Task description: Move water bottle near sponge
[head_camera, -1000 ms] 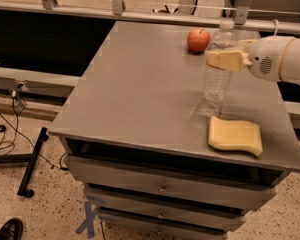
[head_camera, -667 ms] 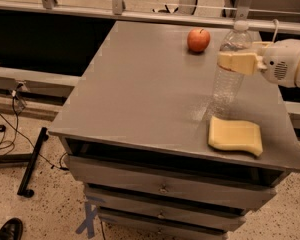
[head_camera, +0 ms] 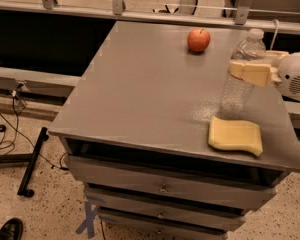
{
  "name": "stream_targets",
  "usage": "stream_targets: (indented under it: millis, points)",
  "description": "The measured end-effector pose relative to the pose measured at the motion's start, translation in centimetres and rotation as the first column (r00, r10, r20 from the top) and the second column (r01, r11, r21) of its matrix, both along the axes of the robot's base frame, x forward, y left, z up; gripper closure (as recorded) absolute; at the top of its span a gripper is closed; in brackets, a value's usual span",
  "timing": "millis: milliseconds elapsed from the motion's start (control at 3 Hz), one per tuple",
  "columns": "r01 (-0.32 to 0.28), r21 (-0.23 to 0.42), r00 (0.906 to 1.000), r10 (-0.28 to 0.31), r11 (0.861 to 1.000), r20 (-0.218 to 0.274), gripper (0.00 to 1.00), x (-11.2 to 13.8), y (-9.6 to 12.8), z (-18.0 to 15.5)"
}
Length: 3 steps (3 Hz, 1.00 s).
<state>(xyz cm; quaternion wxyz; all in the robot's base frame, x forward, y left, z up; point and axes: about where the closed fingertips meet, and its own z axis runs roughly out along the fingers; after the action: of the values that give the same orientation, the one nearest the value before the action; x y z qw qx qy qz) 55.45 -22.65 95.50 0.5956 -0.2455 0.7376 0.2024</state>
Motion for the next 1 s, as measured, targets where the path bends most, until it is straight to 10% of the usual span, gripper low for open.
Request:
stream_targets:
  millis: [333, 1000]
  points:
    - [-0.020, 0.003, 0.9988, 0.020, 1.000, 0.044, 1.00, -0.9, 0.0, -0.3]
    - [-0.117, -0.048, 0.9839, 0.122, 0.992, 0.130, 0.61, -1.9, 1.7, -0.2]
